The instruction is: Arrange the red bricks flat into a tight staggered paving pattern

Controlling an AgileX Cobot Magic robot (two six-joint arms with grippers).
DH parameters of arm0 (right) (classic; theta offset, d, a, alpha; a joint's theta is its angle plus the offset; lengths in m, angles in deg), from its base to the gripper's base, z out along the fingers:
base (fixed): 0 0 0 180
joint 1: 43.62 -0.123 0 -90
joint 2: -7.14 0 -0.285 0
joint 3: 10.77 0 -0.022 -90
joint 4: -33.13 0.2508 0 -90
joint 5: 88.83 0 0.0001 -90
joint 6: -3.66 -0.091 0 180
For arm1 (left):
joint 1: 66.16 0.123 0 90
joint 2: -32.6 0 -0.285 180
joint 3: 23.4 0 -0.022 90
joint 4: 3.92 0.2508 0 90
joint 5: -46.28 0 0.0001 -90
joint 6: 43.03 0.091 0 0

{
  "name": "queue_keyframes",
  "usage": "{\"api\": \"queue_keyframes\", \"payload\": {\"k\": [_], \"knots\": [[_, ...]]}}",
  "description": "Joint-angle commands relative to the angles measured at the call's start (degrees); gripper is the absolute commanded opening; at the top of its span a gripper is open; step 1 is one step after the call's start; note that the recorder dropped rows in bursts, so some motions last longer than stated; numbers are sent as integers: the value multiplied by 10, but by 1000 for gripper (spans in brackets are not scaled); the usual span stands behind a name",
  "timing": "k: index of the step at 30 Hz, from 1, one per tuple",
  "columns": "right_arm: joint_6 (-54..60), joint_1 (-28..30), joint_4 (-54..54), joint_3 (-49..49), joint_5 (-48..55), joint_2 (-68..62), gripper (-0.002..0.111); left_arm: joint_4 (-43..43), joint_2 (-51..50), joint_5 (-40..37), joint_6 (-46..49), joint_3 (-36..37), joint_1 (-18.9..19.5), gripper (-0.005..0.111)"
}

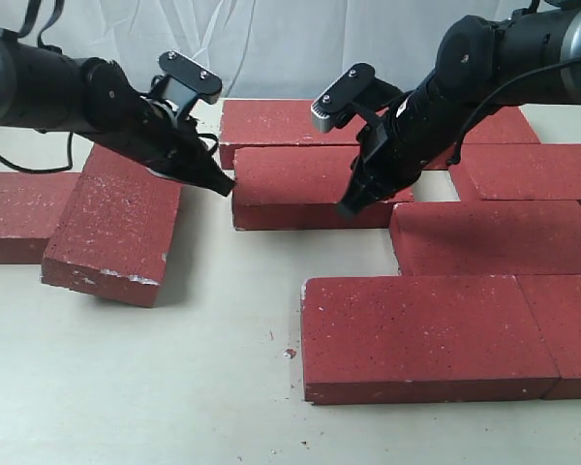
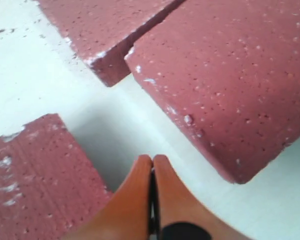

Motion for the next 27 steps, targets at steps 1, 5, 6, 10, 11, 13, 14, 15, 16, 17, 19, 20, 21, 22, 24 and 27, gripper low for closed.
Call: {"api": "queue_keyframes", "payload": {"k": [1,5,6,10,11,13,14,15,16,17,19,20,21,22,24,27], "knots": [[3,1,16,-2,-16,2,-1,-2,-3,-14,-15,1,5,0],[3,1,21,-2,-19,1,-1,-2,-28,26,-15,1,-8,0],[3,1,21,-2,-19,1,-1,0,-36,31,-15,1,-11,0],[3,1,21,-2,-19,1,-1,5,-53,42,-15,-4,-14,0],[3,1,21,-2,-19,1,-1,4,-55,41,-15,-6,-14,0],[3,1,21,-2,-19,1,-1,-4,-60,40,-15,-10,-14,0],[3,1,21,-2,-19,1,-1,-8,-64,39,-15,-11,-16,0],[3,1,21,-2,-19,1,-1,-8,-67,37,-15,-14,-19,0],[3,1,21,-2,-20,1,-1,-8,-72,27,-15,-19,-22,0],[3,1,21,-2,-20,1,-1,-8,-76,20,-15,-23,-26,0],[3,1,21,-2,-20,1,-1,-8,-85,16,-15,-33,-36,0],[3,1,21,-2,-20,1,-1,-8,-87,16,-15,-38,-42,0],[3,1,21,-2,-20,1,-1,-8,-91,16,-15,-42,-46,0],[3,1,21,-2,-20,1,-1,-8,-93,16,-15,-45,-54,0],[3,1,21,-2,-20,1,-1,-8,-100,25,-15,-46,-61,0],[3,1,21,-2,-20,1,-1,-8,-112,41,-15,-51,-68,0]]}}
